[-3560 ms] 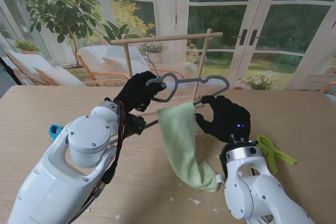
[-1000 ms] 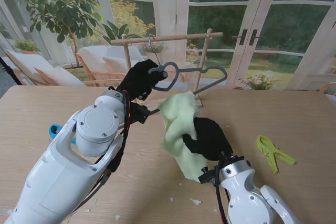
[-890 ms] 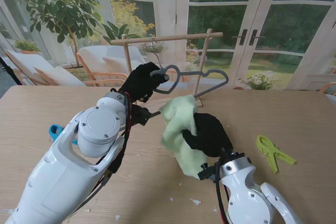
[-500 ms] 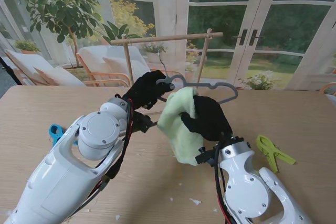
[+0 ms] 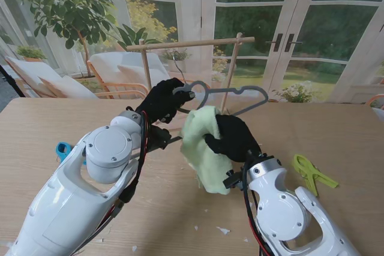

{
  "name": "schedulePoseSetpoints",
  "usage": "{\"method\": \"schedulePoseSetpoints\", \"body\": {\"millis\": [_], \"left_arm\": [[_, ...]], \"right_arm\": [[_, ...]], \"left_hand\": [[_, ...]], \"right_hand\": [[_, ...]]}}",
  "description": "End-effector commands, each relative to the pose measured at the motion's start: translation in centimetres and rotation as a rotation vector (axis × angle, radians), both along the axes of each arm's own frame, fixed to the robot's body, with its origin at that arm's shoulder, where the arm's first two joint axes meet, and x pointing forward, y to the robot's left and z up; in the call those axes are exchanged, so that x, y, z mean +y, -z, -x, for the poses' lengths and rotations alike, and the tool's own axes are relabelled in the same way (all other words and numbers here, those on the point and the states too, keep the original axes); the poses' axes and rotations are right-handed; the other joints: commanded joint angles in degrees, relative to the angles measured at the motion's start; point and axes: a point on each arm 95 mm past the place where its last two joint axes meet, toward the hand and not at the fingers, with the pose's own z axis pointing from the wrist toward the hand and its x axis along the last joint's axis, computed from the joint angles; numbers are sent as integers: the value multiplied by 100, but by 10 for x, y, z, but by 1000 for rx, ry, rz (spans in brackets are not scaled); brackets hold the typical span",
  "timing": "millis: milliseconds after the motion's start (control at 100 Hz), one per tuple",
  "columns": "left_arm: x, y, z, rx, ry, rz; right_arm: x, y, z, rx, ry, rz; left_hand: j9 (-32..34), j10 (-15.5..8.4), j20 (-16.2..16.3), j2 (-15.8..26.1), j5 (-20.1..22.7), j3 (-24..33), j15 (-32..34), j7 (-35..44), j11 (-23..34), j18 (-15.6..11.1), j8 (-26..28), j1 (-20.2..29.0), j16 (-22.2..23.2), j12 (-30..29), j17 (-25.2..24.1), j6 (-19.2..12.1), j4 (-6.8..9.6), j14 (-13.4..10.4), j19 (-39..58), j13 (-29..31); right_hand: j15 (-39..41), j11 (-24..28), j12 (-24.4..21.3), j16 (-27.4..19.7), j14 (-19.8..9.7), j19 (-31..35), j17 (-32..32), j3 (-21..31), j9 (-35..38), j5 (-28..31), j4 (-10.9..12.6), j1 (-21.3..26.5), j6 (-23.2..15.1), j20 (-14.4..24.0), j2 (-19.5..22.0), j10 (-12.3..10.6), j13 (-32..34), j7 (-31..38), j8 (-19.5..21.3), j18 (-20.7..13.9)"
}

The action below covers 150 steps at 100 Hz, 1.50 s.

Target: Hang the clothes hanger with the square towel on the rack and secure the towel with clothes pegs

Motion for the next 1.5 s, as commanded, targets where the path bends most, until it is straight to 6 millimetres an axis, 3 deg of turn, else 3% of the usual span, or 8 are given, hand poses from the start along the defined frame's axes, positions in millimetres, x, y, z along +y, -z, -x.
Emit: {"method": "schedulePoseSetpoints", "body": {"millis": [0, 440, 940, 1030, 1080, 1150, 1310, 1490], "left_arm": [[-3, -15, 3, -20, 10, 30], [3, -44, 1, -75, -60, 62], [2, -69, 5, -134, -68, 71], [2, -69, 6, -137, -60, 68], [2, -68, 6, -139, -54, 64], [2, -66, 5, -143, -50, 55], [4, -59, 3, -149, -32, 31], [5, -51, 1, -161, -2, 9]], "right_arm": [[-1, 20, 1, 73, -2, 19], [-10, 56, 14, 173, -21, 161], [-11, 82, 14, 236, -29, 263], [-11, 85, 14, 249, -44, 272], [-12, 84, 14, 251, -56, 280], [-15, 81, 14, 244, -67, 306], [-19, 71, 14, 188, -34, 295], [-22, 63, 12, 121, 27, 204]], "left_hand": [[168, 68, 156, 388, -85, 46, 537, 70, 673, -164, 93, 395, 85, 238, 191, 232, 167, -739, 1673, 398], [169, 82, 158, 379, -82, 57, 536, 61, 669, -151, 99, 403, 86, 257, 190, 235, 170, -736, 1673, 398], [167, 69, 160, 383, -89, 54, 535, 60, 668, -167, 104, 401, 87, 270, 193, 229, 167, -736, 1673, 398], [167, 70, 160, 381, -81, 51, 535, 62, 667, -170, 105, 402, 87, 272, 194, 223, 167, -736, 1673, 398], [167, 70, 159, 380, -80, 51, 535, 60, 667, -172, 103, 403, 87, 272, 194, 221, 167, -736, 1673, 398], [167, 70, 158, 378, -74, 49, 535, 61, 667, -173, 104, 402, 87, 273, 194, 221, 167, -736, 1673, 398], [167, 70, 154, 368, -67, 51, 535, 61, 666, -174, 104, 396, 87, 275, 194, 212, 169, -736, 1673, 398], [167, 70, 147, 367, -59, 44, 535, 63, 665, -175, 107, 387, 87, 276, 194, 193, 167, -736, 1673, 398]], "right_hand": [[146, 191, 198, 53, 43, 191, -31, 312, 48, -51, 242, 493, -332, 2279, 280, -377, -31, -121, -107, -162], [4, 215, 6, 34, 41, 25, -249, 164, -211, -667, 232, 185, 594, 2261, 292, -432, -318, 1300, 149, -173], [238, 506, 77, 60, 25, 224, -79, -54, -22, -595, 192, 108, 498, 2298, 495, -458, -123, 2171, 472, -170], [-340, 42, -77, -114, 50, -177, -484, -206, -607, -1182, 156, -425, 804, 2161, 314, -289, -744, 1690, 32, -185], [-1312, -428, -347, -272, 141, -772, -1066, -614, -1623, -1552, 429, -1468, 1323, 2176, 737, -226, -1700, 114, 502, -155], [-2520, -1103, -970, -695, 290, -1632, -1956, -1230, -2820, -2475, 209, -2229, 1712, 2132, 600, -55, -3024, -764, 306, -136], [-3489, -1563, -1703, -1030, 230, -2766, -2914, -2311, -3916, -3167, 108, -2430, 1939, 2290, 752, 35, -4328, -1347, 158, -217], [-3529, -1563, -1728, -1020, 117, -3099, -3066, -2063, -3955, -3063, 142, -2308, 1125, 2473, 694, -234, -4506, -1411, 283, -229]]}}
